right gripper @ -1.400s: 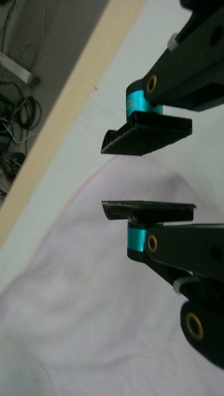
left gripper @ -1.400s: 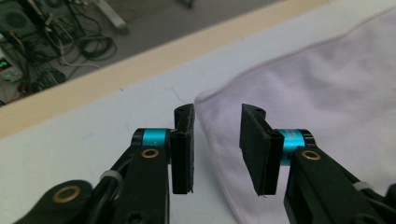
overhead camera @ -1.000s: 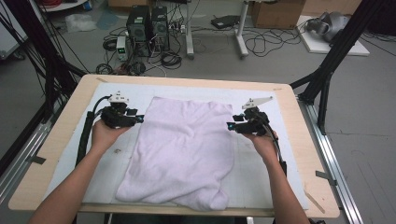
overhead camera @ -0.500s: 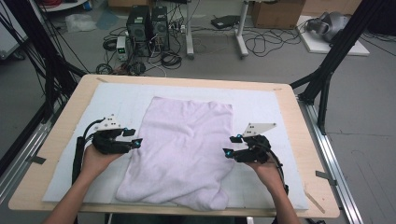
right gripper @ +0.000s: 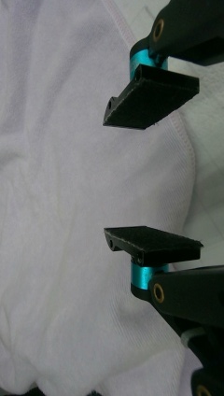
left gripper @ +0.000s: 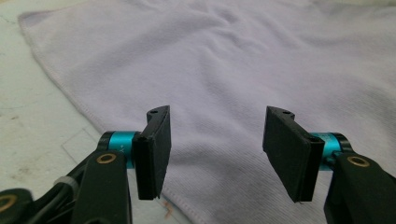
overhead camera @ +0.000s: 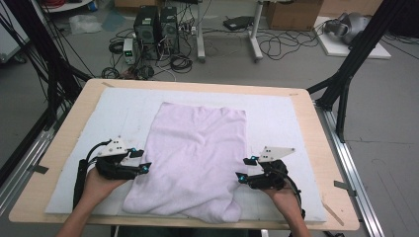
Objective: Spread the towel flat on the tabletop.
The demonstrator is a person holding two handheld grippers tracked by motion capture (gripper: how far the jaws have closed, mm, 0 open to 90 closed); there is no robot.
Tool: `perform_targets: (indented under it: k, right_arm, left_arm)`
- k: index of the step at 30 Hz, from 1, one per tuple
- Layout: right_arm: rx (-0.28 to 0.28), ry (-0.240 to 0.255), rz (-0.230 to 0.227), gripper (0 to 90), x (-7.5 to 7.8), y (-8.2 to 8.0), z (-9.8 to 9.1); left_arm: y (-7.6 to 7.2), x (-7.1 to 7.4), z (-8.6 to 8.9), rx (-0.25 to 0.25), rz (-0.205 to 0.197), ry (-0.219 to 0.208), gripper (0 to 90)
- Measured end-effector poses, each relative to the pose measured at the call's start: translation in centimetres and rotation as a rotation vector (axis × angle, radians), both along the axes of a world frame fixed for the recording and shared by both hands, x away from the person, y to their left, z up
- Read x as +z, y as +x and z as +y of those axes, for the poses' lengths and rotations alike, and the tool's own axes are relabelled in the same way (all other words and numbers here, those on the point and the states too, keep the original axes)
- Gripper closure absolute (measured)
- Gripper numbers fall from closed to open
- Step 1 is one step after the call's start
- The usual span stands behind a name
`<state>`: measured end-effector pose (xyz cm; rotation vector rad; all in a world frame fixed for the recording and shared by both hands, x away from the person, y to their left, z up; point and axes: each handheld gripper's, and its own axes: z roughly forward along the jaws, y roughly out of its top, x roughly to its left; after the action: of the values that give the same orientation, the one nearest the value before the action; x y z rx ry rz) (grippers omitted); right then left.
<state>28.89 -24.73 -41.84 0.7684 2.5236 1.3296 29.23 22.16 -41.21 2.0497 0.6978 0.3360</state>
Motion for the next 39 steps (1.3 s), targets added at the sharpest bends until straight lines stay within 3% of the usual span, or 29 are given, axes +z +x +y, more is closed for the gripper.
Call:
perform_targets:
  k: [4,6,11,16,19,22,29,32,36,39]
  right_arm:
    - [0.011,-0.001,0.004,37.0,-0.2,-0.9,0.3]
    - [0.022,-0.013,0.003,36.7,-0.4,-1.2,0.6]
    - [0.051,-0.058,0.033,38.7,-1.5,-0.8,1.6]
    - [0.111,-0.118,0.041,60.9,-2.1,-0.4,2.6]
    - [0.149,-0.144,0.05,76.8,-2.3,-0.4,3.1]
    - [0.151,-0.141,0.057,83.2,-2.2,-0.3,3.0]
    - [0.113,-0.107,0.016,84.3,-0.5,0.7,2.1]
    - [0.088,-0.112,-0.007,84.4,0.4,2.2,1.8]
    - [0.026,-0.109,-0.003,84.4,1.9,5.5,1.4]
    - [-0.017,-0.125,0.014,84.4,2.3,8.1,1.2]
  left_arm:
    - [-0.9,-0.1,-0.1,-0.03,0.003,0.001,40.4]
    - [-1.0,-0.5,-0.1,-0.041,0.015,0.021,40.4]
    - [0.1,-2.3,-0.5,-0.088,0.104,0.078,51.1]
    - [0.1,-2.6,-1.2,-0.152,0.109,0.084,77.1]
    - [0.0,-2.5,-1.4,-0.149,0.107,0.089,83.8]
    - [-0.1,-2.3,-1.3,-0.141,0.103,0.086,84.7]
    - [0.6,-0.8,-0.9,-0.115,0.107,0.012,84.9]
    - [2.1,0.2,-1.0,-0.082,0.099,0.0,85.0]
    - [5.0,1.4,-1.3,0.009,0.084,-0.012,85.0]
    - [7.4,1.4,-1.9,0.073,0.091,-0.011,84.9]
